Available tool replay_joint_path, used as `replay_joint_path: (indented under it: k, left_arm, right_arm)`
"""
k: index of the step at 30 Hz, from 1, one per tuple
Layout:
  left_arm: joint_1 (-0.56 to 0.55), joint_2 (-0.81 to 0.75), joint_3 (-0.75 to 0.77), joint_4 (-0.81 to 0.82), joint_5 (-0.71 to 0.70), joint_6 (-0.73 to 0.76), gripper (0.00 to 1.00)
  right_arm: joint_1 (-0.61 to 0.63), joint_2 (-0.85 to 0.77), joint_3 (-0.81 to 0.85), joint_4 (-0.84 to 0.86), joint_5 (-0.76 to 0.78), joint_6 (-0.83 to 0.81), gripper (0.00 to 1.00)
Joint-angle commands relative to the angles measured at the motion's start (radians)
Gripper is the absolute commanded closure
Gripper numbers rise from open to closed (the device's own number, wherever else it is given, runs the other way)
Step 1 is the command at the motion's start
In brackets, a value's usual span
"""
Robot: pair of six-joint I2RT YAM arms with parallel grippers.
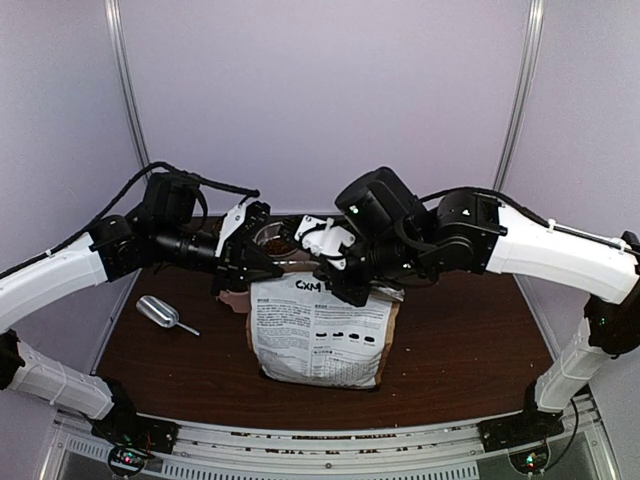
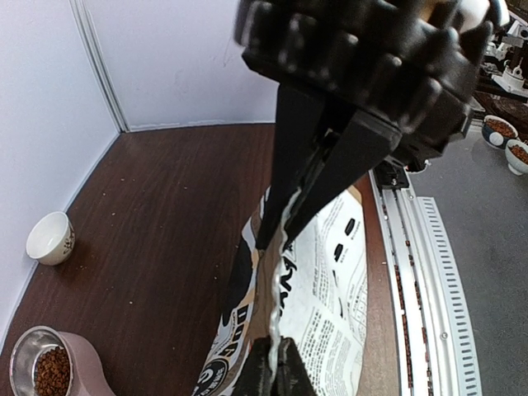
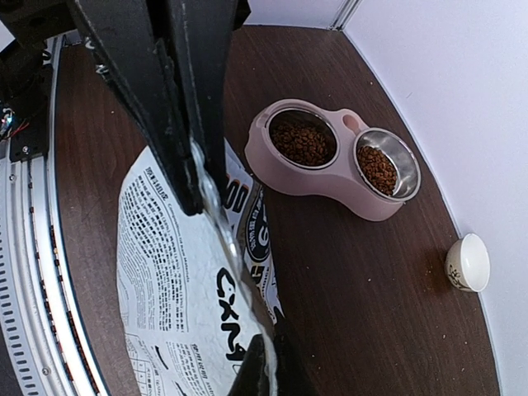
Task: Serve the pet food
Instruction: Press the seal on the pet food bag.
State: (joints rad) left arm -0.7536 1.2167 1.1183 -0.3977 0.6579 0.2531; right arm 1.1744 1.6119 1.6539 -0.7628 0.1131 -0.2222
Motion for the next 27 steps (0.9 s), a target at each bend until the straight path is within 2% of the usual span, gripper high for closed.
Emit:
replay_joint_path:
  k: [1, 7, 27]
  left_arm:
    - [0.01, -0.071, -0.001, -0.006, 0.033, 0.008, 1.0]
    - [0.01, -0.078, -0.004, -0.007, 0.021, 0.013, 1.0]
    - [0.011, -0.084, -0.007, -0.01, 0.001, 0.021, 1.0]
  right_arm:
    - [-0.055, -0.069, -0.044, -0.188, 0.25, 0.008, 0.99]
    - [-0.07, -0.113, -0.091, -0.21, 0.285, 0.023, 0.97]
    - [-0.117, -0.232, -0.23, -0.249, 0.32, 0.082, 1.0]
